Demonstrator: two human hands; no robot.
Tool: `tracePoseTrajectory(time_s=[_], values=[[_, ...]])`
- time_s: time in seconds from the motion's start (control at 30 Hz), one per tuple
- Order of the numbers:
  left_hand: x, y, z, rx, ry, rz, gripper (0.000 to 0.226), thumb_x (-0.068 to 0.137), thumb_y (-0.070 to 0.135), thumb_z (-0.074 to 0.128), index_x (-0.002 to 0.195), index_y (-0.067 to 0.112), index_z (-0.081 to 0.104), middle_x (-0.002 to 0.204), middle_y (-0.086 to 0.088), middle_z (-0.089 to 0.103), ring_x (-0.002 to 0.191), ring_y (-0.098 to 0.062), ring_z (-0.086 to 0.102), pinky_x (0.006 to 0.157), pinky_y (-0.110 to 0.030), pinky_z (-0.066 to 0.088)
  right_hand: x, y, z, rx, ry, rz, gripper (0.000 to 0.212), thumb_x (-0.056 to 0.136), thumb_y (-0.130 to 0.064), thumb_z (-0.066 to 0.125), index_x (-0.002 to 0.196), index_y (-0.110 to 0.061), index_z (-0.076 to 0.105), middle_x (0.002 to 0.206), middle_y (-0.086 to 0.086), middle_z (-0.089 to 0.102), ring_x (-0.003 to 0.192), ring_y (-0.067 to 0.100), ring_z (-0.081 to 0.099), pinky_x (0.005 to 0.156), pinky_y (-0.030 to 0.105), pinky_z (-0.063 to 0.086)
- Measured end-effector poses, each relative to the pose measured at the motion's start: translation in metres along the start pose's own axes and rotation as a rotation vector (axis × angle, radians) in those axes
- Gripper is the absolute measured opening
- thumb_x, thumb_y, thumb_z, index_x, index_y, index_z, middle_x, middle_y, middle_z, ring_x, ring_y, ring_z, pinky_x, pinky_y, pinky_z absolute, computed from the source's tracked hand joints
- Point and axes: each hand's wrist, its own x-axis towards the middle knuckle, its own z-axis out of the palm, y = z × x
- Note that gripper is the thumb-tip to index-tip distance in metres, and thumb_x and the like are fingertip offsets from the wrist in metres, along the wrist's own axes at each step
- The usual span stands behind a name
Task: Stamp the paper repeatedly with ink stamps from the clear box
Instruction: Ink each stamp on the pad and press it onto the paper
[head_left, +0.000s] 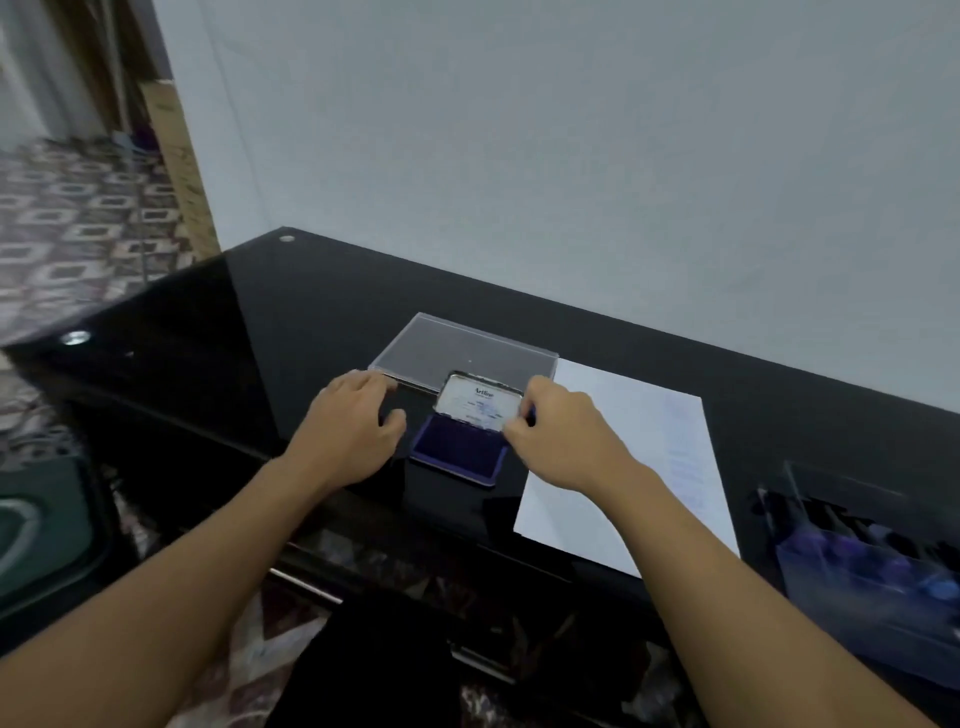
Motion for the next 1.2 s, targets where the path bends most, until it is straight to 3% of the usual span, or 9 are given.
tracePoseTrajectory(time_s=[0.17,0.3,0.5,0.6,0.93,1.13,1.2], values=[[0.003,-0.031,0.011,0.044,-0.036,-0.108,0.050,0.097,0.037,0.048,0.141,0.015,0.050,0.155,-0.008,0.038,0.145,-0.027,0.030,0.118,-0.051,0.024,0.024,-0.033,0.024,-0.035,-0.117,-0.081,0.012,0.096,-0.030,0.053,0.092,-0.020,0.047,0.097,0.006,0.062,0.087,0.027,0.061,0.071,0.042,0.054],[-0.006,-0.035,0.027,0.093,-0.009,-0.110,0.051,0.100,0.041,0.039,0.148,0.021,0.041,0.160,-0.001,0.029,0.149,-0.021,0.019,0.122,-0.046,0.011,0.036,-0.045,0.039,-0.087,-0.131,-0.172,0.013,0.094,-0.032,0.054,0.095,-0.019,0.051,0.093,0.003,0.065,0.083,0.022,0.062,0.076,0.042,0.057],[-0.010,-0.036,0.032,0.116,0.070,-0.098,0.050,0.099,0.043,0.038,0.145,0.023,0.043,0.158,0.001,0.033,0.148,-0.020,0.023,0.122,-0.045,0.014,0.042,-0.049,0.055,-0.165,-0.103,-0.231,0.016,0.092,-0.029,0.054,0.095,-0.014,0.050,0.089,0.008,0.063,0.079,0.028,0.061,0.069,0.043,0.055],[-0.010,-0.036,0.034,0.125,0.079,-0.104,0.049,0.099,0.043,0.039,0.144,0.024,0.045,0.157,0.002,0.035,0.147,-0.019,0.024,0.121,-0.045,0.015,0.042,-0.049,0.065,-0.186,-0.094,-0.234,0.017,0.092,-0.028,0.054,0.091,-0.015,0.043,0.077,0.005,0.053,0.075,0.030,0.054,0.061,0.037,0.045],[-0.008,-0.035,0.037,0.137,0.117,-0.123,0.047,0.096,0.043,0.041,0.140,0.025,0.048,0.154,0.005,0.039,0.146,-0.016,0.027,0.121,-0.044,0.016,0.030,-0.044,0.091,-0.190,0.158,-0.245,0.013,0.095,-0.026,0.050,0.092,-0.018,0.039,0.069,0.004,0.058,0.061,0.024,0.056,0.047,0.028,0.038],[-0.008,-0.036,0.038,0.155,0.132,-0.122,0.047,0.096,0.043,0.042,0.138,0.025,0.050,0.153,0.005,0.041,0.144,-0.016,0.030,0.120,-0.045,0.018,0.042,-0.044,0.090,-0.205,0.083,-0.213,0.018,0.094,-0.024,0.053,0.089,-0.016,0.038,0.070,0.004,0.052,0.068,0.030,0.057,0.045,0.029,0.025],[-0.007,-0.035,0.038,0.161,0.132,-0.125,0.047,0.096,0.044,0.042,0.138,0.025,0.050,0.153,0.005,0.041,0.144,-0.016,0.030,0.120,-0.044,0.018,0.049,-0.045,0.088,-0.155,0.043,-0.169,0.017,0.094,-0.020,0.053,0.088,-0.015,0.038,0.068,0.004,0.047,0.067,0.030,0.052,0.049,0.031,0.030]])
